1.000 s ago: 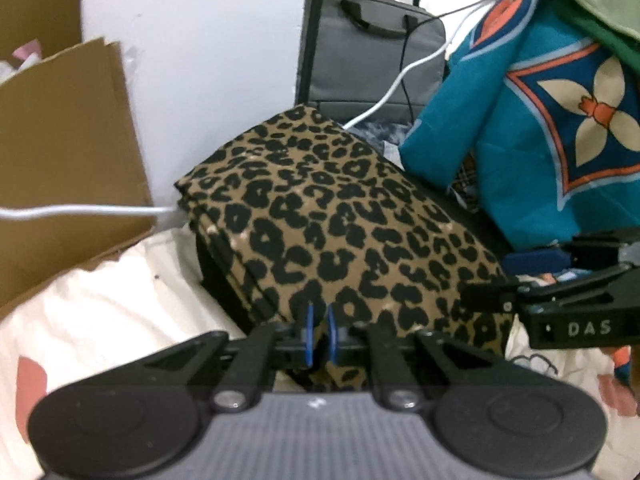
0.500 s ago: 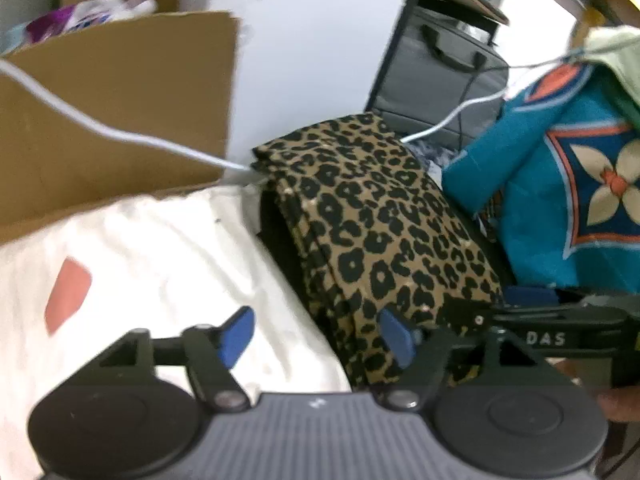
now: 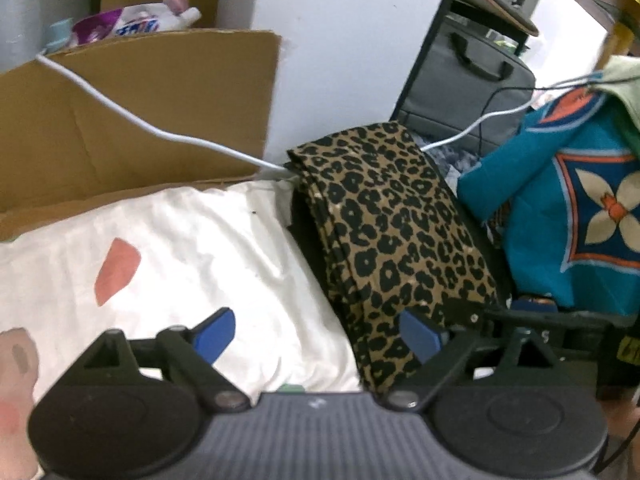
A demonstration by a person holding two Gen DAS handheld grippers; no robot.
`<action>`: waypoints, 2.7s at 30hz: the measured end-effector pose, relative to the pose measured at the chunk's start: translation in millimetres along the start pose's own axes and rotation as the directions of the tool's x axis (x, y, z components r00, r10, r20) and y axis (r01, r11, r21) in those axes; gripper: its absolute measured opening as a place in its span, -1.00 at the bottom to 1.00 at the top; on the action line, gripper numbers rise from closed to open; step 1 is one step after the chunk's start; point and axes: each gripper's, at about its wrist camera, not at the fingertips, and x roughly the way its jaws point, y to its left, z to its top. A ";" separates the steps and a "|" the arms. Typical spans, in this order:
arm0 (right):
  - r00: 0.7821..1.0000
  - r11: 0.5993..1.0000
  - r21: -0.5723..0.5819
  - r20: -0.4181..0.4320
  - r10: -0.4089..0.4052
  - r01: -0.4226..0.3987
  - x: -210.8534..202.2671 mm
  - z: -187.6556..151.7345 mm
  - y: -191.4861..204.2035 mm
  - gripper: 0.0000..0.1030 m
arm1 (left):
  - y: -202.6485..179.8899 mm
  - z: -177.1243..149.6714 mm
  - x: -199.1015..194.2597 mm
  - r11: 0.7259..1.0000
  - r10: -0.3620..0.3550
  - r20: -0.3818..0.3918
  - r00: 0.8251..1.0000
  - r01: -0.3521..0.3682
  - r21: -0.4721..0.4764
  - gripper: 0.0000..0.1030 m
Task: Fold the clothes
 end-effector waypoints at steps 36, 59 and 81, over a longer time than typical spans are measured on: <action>0.987 0.987 0.011 -0.006 0.159 -0.159 -299.7 95.7 105.8 0.98 | -3.3 69.8 -321.5 0.962 0.254 0.034 0.967 -0.249 -0.109 0.92; 0.977 0.970 -0.133 0.046 0.209 -0.202 -455.5 38.7 170.1 0.99 | -10.3 2.6 -472.3 0.919 0.345 0.088 0.935 -0.317 -0.235 0.99; 0.963 0.939 -0.258 0.085 0.257 -0.228 -446.5 -25.2 177.6 0.99 | 35.9 -91.4 -492.8 0.802 0.508 0.087 0.857 -0.434 -0.410 0.99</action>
